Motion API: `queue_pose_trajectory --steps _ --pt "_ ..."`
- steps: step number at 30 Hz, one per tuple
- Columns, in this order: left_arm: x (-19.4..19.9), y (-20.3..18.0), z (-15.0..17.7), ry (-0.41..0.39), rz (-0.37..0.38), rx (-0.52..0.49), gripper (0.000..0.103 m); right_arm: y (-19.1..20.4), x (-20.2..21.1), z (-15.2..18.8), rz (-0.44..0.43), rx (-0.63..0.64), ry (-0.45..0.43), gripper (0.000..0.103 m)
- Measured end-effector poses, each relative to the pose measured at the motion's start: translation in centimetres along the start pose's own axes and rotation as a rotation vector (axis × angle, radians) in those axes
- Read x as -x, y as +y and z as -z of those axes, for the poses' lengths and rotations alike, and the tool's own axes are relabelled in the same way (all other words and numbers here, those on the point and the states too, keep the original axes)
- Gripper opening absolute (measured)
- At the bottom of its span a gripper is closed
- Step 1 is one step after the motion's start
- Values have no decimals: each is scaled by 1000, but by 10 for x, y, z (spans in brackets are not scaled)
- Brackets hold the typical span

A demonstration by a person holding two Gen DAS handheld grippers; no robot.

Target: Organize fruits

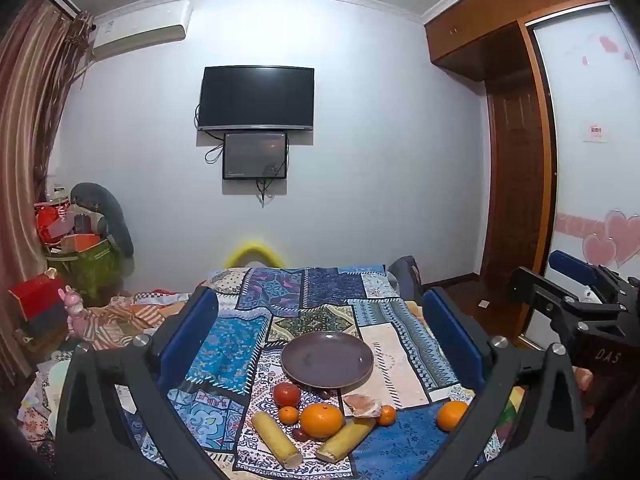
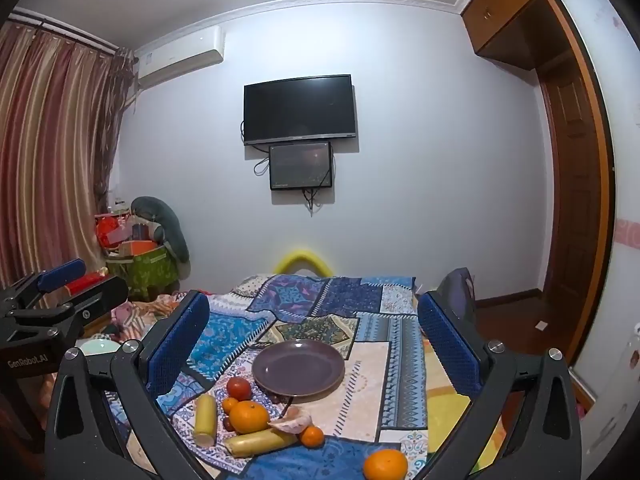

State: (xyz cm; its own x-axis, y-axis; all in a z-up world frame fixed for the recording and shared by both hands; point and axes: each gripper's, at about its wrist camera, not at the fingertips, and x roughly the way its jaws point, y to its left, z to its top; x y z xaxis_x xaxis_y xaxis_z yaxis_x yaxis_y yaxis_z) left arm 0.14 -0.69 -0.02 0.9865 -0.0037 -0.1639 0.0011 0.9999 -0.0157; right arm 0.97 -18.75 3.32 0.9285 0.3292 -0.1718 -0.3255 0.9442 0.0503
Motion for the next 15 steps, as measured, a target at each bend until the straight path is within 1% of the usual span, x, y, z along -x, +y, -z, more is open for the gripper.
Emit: queue_pose_trajectory --steps 15 --pt "-3 1 0 7 5 3 103 0 1 3 10 7 -9 103"
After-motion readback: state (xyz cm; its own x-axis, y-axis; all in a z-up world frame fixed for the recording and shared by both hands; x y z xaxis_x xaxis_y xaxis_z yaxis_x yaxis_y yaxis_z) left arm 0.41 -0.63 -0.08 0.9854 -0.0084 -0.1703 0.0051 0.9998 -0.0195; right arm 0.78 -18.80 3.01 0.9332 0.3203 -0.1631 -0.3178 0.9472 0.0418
